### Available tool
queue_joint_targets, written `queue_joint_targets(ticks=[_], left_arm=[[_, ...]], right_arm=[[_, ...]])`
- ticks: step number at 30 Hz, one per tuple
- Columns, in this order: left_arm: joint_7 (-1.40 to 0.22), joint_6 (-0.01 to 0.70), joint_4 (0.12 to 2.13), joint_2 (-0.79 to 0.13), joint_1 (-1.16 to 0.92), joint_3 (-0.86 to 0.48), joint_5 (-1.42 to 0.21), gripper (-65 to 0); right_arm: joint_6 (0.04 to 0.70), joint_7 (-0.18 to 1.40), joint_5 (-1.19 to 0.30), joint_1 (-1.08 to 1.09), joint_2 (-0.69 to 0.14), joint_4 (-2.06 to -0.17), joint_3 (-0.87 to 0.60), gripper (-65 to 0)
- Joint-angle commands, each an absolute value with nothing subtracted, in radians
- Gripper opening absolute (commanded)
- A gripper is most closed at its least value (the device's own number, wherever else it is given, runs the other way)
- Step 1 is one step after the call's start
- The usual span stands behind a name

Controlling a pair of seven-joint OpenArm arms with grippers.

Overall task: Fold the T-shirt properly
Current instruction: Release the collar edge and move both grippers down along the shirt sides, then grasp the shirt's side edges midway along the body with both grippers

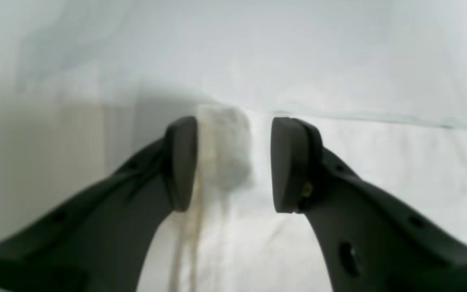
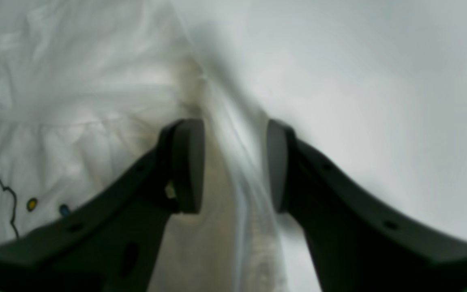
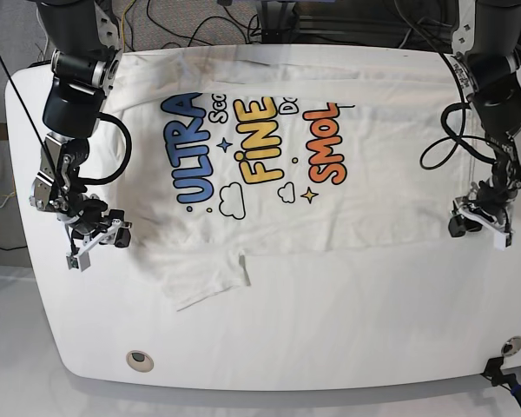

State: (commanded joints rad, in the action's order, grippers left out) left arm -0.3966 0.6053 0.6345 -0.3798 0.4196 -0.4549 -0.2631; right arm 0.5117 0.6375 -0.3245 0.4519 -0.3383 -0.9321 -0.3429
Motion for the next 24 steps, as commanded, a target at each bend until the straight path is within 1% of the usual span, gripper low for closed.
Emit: queue_joint_targets(ticks=[7, 9, 11, 13, 14, 17, 21, 24], left_arm=[[-0.397, 0.605, 0.621, -0.375, 0.426, -0.455, -0.268, -37.9], [-0.397, 0.605, 0.621, -0.375, 0.426, -0.455, -0.268, -39.7], [-0.397, 0.605, 0.621, -0.377, 0.427, -0.455, -0.268, -48.4], [-0.397, 0.605, 0.621, -0.377, 0.427, -0.455, -0.269, -61.2], [-0.397, 0.605, 0.621, -0.377, 0.427, -0.455, -0.269, -65.0], [-0.397, 0.605, 0.621, -0.377, 0.427, -0.455, -0.269, -65.0], [-0.397, 0.605, 0.621, -0.377, 0.427, -0.455, -0.269, -65.0], [-0.397, 0.605, 0.622, -0.377, 0.427, -0.455, -0.269, -65.0]], right_arm=[[0.512, 0.638, -0.325, 0.449, -0.34, -0.932, -0.343, -39.9], [0.512, 0.638, -0.325, 0.449, -0.34, -0.932, -0.343, -40.0], [0.512, 0.638, -0.325, 0.449, -0.34, -0.932, -0.343, -40.1], [0.512, 0.638, -0.325, 0.449, -0.34, -0.932, -0.343, -40.1], [0.512, 0.636, -0.325, 0.45, -0.34, -0.932, -0.343, -40.0], [0.509, 0.621, -0.325, 0.456, -0.338, -0.932, -0.343, -39.9], [0.504, 0.521, -0.325, 0.456, -0.332, -0.928, -0.343, -39.9], [0.504, 0.489, -0.325, 0.466, -0.331, -0.897, -0.341, -39.9]])
